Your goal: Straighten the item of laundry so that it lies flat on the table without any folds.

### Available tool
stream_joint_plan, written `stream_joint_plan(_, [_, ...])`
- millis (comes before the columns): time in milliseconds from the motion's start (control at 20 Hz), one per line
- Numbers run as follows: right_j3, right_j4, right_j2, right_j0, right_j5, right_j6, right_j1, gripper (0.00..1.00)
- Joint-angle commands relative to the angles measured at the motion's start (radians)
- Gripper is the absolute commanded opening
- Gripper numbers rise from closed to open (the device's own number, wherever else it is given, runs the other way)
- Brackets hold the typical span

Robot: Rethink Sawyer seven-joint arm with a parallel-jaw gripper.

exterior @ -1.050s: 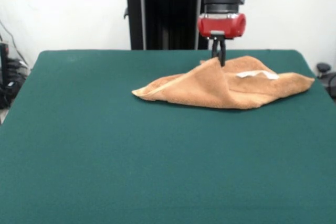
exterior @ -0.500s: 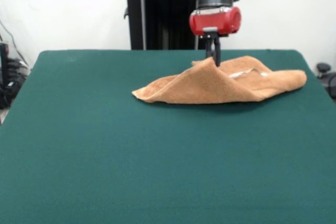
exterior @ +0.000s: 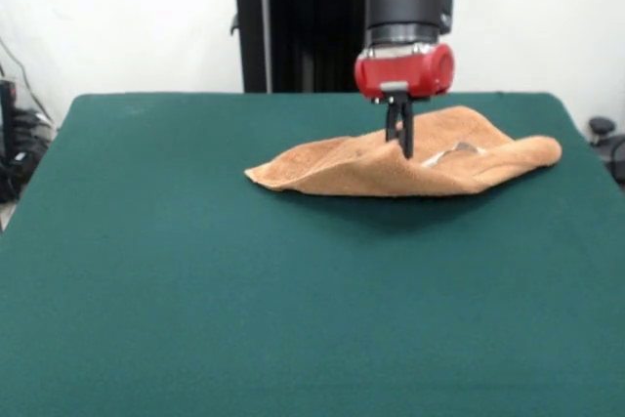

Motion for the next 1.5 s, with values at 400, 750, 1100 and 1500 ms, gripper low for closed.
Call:
stream_joint_plan(400, [-0.285,0.099,0.128,-0.022,-0.123,0.294,0.172,0.0])
stream_joint_plan(750, [-0.261,0.132,0.096,0.006,-0.149,0.277,0.152,1.0])
stream_joint_plan(1100, [-0.128,0.217,0.089,0.037,0.004,0.264,0.005,1.0])
stream_joint_plan(1500, [0.035,0.225,0.111,0.019,0.175,0.265,-0.145,1.0])
